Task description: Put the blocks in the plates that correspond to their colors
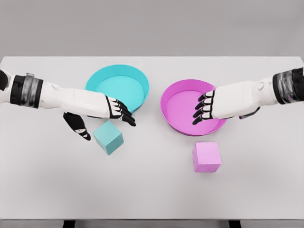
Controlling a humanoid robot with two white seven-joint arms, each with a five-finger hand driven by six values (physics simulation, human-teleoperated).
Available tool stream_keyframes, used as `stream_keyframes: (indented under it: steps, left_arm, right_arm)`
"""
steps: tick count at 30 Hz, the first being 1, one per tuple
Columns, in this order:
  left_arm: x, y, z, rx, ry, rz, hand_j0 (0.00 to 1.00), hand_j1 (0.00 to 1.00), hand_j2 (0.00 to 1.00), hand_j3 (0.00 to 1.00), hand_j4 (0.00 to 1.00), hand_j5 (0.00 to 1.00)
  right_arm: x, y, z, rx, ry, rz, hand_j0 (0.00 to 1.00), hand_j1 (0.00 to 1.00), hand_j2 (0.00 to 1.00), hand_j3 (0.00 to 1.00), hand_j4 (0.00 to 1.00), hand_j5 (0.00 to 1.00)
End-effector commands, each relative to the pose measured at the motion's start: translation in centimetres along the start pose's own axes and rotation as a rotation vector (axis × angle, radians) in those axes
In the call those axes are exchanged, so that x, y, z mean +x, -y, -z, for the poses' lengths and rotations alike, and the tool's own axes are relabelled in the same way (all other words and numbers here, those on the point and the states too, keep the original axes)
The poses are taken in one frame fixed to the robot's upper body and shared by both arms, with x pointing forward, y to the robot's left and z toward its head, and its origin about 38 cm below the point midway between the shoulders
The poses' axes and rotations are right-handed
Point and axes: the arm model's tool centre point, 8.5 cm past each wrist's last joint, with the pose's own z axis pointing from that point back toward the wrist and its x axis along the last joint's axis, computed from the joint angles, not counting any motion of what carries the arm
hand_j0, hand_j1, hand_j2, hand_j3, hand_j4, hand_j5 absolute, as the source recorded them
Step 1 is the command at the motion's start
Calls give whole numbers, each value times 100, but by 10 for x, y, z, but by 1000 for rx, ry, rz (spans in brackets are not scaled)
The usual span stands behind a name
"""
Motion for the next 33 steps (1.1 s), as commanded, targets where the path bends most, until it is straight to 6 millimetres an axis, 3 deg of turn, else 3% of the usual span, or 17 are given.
stream_keyframes:
  steps: [1,9,16,30,33]
  left_arm:
    - [-1,0,0,-9,-12,17,100,100,100,100,100,100]
    - [-3,16,2,-32,-25,13,100,100,100,100,100,100]
    - [-7,32,4,-58,-92,94,100,100,100,100,100,100]
    - [-10,30,1,-57,-173,152,100,100,100,100,100,100]
    - [-12,30,1,-66,-184,161,100,100,100,100,100,100]
  right_arm:
    - [4,-4,8,12,23,8,100,100,100,100,100,100]
    - [17,-9,36,49,107,6,100,100,100,100,100,100]
    - [20,-13,40,62,120,11,100,100,100,100,100,100]
    - [26,-15,51,69,153,13,100,100,100,100,100,100]
    - [31,-15,60,78,183,7,100,100,100,100,100,100]
